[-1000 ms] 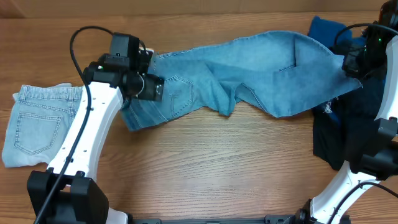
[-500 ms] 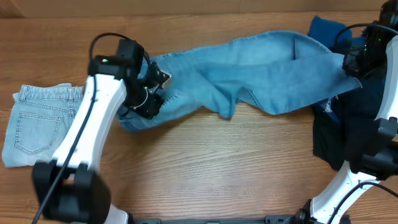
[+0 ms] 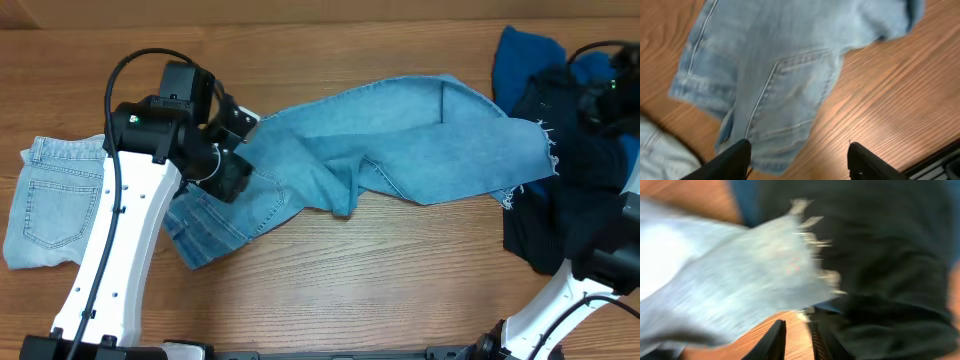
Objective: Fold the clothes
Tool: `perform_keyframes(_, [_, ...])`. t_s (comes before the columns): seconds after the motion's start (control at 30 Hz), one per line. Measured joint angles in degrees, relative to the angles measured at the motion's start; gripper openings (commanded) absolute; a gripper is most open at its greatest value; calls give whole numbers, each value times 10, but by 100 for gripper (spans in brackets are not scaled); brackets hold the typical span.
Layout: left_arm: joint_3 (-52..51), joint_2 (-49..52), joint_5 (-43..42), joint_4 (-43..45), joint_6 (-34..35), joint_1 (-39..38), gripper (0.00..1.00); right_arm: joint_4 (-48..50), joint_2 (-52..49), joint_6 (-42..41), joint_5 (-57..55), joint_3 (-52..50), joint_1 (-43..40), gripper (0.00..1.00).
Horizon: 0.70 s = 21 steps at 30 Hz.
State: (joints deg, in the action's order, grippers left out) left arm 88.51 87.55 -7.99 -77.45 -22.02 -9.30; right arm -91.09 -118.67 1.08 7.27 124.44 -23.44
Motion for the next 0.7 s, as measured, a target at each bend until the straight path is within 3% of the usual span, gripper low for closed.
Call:
perform_keyframes(0.1, [0, 0, -10, 53, -8, 0, 75, -9, 0, 43, 67, 0, 40, 30])
perform_keyframes(0.17, [0, 0, 18, 103, 7, 0, 75, -17, 0, 73, 91, -1, 91, 32])
perform_keyframes(0.3, [0, 11, 48, 124, 39, 0, 70, -25, 0, 100, 107, -33, 189, 34])
perform_keyframes(0.37, [0, 54, 53, 103, 45, 0, 58, -19, 0, 101, 103, -56, 212, 34])
perform_keyframes(0.43, [0, 104, 42, 97, 51, 0, 57, 0, 0, 97, 96, -78, 211, 36])
perform_keyframes(0.57, [-1, 165, 4, 71, 54, 0, 63, 65, 0, 52, 7, -180, 208, 54])
perform_keyframes(0.7, [-1, 168, -9, 56, 54, 0, 62, 121, -2, -22, -121, -245, 184, 62])
